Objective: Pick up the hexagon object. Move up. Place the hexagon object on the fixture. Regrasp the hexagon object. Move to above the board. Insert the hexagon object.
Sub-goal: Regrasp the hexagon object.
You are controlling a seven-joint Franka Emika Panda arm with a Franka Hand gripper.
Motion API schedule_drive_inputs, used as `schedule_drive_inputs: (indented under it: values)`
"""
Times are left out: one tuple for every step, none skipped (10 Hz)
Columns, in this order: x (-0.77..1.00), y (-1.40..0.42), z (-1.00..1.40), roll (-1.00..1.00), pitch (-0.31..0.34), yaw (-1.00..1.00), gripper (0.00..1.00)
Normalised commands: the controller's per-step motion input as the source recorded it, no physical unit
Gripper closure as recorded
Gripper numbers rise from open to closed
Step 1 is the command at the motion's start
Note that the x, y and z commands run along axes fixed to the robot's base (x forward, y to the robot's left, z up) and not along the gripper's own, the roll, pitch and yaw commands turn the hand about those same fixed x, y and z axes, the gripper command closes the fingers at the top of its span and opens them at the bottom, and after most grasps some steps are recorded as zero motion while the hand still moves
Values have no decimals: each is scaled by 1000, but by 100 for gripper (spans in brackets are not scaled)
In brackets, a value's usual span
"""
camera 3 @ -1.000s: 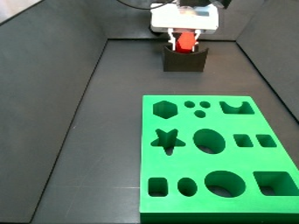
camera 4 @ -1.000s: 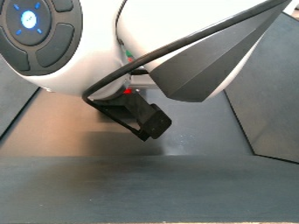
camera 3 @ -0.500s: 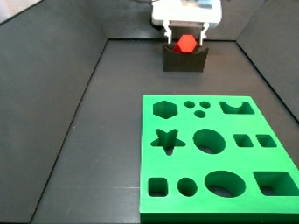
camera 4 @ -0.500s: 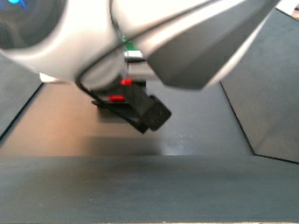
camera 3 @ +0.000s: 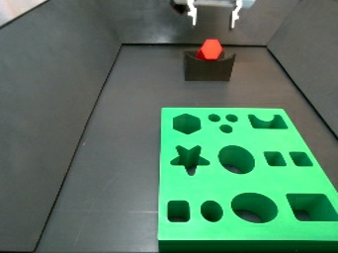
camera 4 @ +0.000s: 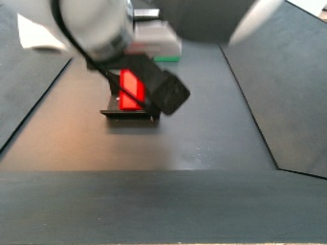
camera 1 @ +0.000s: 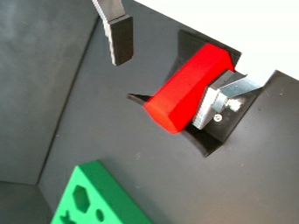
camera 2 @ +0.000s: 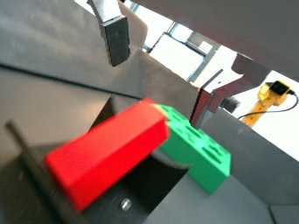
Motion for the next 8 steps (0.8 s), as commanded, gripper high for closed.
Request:
schedule_drive_inputs:
  values:
    - [-46, -7, 239, -22, -44, 35, 0]
    - [-104, -1000, 883, 1000, 34, 30, 0]
    - [-98, -1000, 853, 1000, 33, 31, 0]
    - [-120, -1000, 823, 1000, 26, 30, 0]
    - [-127, -965, 754, 1000, 21, 29, 0]
    - [-92, -735, 461, 1000, 16, 29, 0]
    - [-59, -549, 227, 1000, 16, 29, 0]
    - [-9, -292, 10, 1000, 15, 29, 0]
